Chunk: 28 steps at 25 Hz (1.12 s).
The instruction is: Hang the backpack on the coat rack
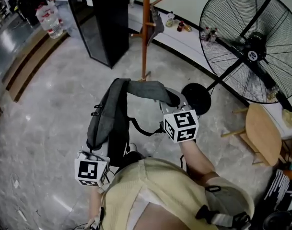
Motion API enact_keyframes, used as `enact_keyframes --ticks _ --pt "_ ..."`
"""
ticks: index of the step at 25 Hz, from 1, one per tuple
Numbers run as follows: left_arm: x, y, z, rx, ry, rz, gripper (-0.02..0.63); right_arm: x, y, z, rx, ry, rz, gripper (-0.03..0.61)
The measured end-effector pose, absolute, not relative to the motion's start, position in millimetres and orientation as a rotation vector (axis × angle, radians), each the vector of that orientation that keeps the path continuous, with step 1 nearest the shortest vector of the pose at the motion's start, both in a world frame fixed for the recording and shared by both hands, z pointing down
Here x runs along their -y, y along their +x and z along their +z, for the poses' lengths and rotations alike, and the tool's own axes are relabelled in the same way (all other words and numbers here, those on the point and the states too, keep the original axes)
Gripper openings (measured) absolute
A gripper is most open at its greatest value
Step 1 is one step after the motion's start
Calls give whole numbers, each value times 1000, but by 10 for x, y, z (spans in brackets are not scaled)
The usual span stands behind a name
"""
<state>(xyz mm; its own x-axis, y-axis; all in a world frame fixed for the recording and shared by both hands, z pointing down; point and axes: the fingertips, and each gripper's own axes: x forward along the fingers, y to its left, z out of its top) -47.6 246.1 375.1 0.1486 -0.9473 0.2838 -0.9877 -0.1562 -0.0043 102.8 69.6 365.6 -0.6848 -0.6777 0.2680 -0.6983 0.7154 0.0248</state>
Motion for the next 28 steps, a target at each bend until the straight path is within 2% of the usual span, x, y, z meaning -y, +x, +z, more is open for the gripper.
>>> enact_keyframes --ticks 15,28 --pt "-1891 -1100 3802 1804 2355 403 60 -270 610 3698 2612 1188 82 23" --pt "-1172 -1320 3711 1873 2378 468 61 532 411 3565 2629 1163 -65 25"
